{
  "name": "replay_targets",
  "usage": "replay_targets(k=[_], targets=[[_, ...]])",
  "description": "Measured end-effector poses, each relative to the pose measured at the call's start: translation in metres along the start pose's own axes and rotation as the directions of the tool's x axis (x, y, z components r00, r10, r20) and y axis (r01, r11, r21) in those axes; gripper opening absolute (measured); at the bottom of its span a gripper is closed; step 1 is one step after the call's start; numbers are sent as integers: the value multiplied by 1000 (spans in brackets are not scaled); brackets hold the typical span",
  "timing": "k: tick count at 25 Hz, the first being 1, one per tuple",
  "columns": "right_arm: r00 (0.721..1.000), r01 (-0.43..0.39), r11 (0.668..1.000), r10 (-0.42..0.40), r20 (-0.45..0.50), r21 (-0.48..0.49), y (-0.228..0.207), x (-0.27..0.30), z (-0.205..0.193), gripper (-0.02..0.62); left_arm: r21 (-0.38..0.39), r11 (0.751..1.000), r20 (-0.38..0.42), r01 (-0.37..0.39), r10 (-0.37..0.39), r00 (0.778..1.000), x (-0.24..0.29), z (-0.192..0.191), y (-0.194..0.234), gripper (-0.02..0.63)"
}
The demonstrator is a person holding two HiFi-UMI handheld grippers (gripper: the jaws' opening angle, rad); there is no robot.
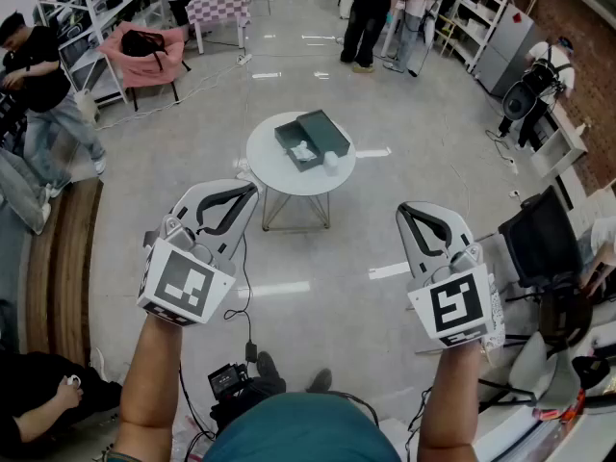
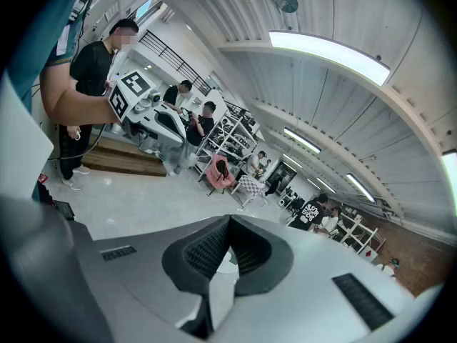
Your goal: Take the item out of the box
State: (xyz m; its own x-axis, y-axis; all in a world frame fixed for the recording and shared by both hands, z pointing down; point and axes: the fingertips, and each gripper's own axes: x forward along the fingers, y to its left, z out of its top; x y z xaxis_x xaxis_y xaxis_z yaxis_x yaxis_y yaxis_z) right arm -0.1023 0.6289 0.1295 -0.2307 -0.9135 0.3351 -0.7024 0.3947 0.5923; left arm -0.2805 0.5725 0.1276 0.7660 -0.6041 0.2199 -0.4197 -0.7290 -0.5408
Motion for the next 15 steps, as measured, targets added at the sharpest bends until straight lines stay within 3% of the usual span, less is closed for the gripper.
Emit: replay_targets(k=[9, 15], targets=[[1000, 3, 1000, -2, -27, 6, 10, 31, 28, 38, 2, 1000, 25, 16, -16, 1000, -8, -19, 38, 20], [1000, 10, 999, -10, -1, 45, 32, 68, 47, 40, -8, 1000, 66, 18, -17, 998, -11, -54, 63, 20]])
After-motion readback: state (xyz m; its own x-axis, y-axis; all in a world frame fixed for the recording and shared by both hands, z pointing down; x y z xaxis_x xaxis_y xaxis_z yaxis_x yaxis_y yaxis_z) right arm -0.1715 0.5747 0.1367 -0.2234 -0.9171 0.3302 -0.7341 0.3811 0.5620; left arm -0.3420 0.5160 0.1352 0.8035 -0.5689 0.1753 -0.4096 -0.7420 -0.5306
